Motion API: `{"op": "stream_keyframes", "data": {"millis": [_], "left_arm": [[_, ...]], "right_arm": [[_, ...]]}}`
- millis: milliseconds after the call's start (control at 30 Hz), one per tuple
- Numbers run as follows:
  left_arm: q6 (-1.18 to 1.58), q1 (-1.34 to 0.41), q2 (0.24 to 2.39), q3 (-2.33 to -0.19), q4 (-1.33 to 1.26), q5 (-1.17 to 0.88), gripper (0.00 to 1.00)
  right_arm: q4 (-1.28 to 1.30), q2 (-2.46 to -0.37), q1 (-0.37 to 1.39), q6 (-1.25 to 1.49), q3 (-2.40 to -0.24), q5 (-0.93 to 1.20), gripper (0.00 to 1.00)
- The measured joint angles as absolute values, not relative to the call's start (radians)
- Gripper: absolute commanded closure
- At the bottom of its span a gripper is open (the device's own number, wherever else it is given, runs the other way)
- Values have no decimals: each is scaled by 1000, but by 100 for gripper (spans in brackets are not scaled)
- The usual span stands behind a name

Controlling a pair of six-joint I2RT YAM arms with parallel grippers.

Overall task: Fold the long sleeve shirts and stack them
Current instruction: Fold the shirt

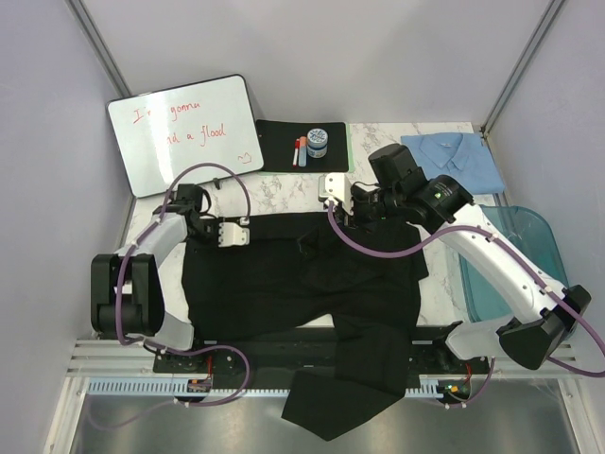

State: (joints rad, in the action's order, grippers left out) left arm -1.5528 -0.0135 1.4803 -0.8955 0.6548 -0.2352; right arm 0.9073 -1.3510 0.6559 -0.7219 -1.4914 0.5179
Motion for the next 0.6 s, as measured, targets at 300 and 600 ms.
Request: {"op": "stream_keyframes", "data": {"millis": [300, 600], "left_arm": [[-1394, -6, 1473, -1005, 766, -392, 9], [-951, -147, 964, -1188, 803, -735, 1]], "right_arm": [[907, -1380, 659, -721, -1513, 535, 100], [883, -1471, 695, -686, -1522, 550, 100]]}}
